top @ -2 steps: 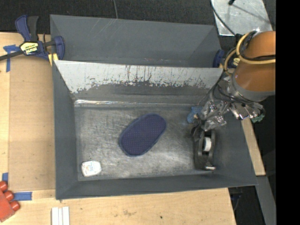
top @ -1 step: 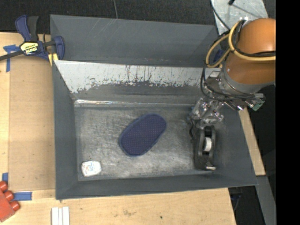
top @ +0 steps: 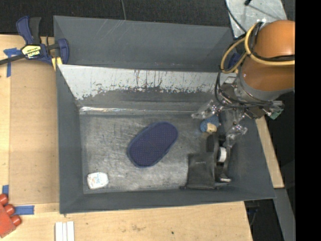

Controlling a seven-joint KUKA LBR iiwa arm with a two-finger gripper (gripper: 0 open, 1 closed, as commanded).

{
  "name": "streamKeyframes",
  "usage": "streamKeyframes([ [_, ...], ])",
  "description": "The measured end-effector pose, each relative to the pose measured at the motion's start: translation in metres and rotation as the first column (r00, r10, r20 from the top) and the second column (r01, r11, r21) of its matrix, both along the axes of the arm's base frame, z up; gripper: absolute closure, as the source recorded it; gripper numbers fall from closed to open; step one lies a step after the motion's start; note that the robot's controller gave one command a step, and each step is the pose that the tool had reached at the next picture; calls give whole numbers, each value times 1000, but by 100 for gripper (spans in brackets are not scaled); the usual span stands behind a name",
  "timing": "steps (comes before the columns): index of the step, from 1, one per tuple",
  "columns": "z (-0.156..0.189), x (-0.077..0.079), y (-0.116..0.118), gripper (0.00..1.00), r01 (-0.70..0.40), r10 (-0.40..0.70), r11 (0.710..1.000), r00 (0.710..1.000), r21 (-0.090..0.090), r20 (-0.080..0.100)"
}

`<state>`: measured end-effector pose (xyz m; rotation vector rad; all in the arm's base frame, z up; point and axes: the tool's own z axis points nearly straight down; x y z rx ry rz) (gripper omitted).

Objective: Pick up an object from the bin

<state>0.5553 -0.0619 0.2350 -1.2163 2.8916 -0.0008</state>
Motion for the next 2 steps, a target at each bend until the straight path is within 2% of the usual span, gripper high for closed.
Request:
streamKeyframes([
  [1,-35,29,68,0,-133,133,991,991,2,-1],
  [2,-158,25,105,0,-258,258,966,966,-3,19],
])
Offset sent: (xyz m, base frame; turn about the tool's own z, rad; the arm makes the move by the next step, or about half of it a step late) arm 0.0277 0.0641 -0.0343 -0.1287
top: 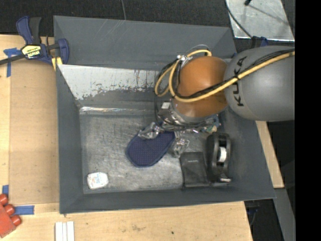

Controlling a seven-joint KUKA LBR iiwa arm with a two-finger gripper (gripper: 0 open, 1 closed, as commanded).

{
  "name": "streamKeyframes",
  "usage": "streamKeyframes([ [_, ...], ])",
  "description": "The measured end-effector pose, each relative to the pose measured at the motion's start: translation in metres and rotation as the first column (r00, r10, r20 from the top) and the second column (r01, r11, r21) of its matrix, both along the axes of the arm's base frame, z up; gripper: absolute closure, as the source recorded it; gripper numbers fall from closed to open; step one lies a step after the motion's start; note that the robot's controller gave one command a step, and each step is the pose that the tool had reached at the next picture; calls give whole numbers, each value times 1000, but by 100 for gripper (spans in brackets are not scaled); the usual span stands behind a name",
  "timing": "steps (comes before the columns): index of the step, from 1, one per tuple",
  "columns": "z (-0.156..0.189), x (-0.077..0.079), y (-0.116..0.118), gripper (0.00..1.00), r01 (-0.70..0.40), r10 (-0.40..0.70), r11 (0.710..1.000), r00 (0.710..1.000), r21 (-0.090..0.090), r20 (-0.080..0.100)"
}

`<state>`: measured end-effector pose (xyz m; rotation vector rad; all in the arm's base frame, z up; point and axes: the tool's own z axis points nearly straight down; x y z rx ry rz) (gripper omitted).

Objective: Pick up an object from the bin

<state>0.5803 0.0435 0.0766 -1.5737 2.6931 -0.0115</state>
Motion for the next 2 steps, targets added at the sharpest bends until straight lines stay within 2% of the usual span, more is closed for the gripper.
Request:
streamKeyframes([
  [1,6,3,4,100,0,0,1000,1000,9,13],
  [2,179,12,-15,100,-45,45,999,999,-4,-10],
])
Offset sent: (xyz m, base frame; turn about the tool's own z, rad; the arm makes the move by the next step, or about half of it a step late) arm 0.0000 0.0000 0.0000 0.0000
